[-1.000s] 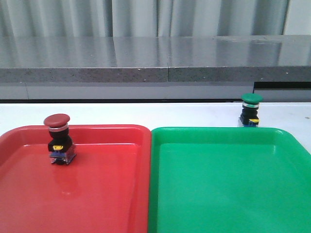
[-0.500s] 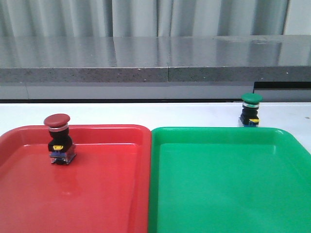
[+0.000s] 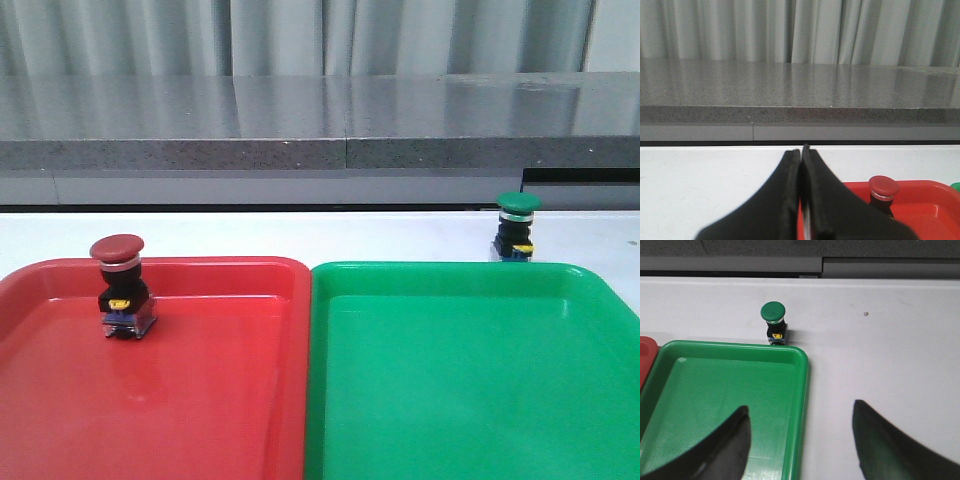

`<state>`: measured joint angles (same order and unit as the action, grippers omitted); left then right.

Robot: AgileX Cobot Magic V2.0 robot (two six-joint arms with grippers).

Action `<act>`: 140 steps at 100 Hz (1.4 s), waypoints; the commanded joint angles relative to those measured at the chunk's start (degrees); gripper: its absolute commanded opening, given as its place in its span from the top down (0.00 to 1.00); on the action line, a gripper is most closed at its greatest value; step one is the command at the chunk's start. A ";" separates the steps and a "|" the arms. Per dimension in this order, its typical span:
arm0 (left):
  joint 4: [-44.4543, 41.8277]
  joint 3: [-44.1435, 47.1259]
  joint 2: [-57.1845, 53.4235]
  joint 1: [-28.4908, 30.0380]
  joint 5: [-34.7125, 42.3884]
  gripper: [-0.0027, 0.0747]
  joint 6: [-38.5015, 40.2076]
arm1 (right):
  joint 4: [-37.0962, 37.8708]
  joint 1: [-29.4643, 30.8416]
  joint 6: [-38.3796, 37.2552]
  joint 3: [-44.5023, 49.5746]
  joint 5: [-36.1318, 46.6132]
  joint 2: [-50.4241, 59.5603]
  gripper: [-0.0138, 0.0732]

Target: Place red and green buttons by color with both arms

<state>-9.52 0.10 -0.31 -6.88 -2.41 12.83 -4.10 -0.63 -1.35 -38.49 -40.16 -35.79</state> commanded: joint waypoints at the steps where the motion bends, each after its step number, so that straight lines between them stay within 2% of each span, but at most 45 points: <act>1: 0.00 2.33 -1.68 0.11 4.53 0.99 0.27 | -0.96 0.37 0.23 -1.79 5.09 -0.96 0.20; 32: 0.00 2.33 -1.68 0.11 4.53 0.99 0.27 | -5.26 -0.32 0.33 -5.84 8.59 -12.77 0.21; 58: 0.00 2.33 -1.68 0.11 4.53 0.99 0.27 | -5.26 -3.34 1.35 -17.25 11.53 -29.59 0.21; 100: 0.00 2.33 -1.68 0.11 4.53 0.99 0.27 | -5.21 -4.68 3.76 -34.00 9.87 -53.02 0.21; 140: 0.00 2.33 -1.68 0.11 4.53 0.99 0.27 | -5.21 -4.68 3.76 -36.25 11.41 -63.89 0.21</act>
<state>-9.52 0.10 -0.31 -6.88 -2.41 12.83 -9.00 -5.27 1.66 -72.70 -32.10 -100.90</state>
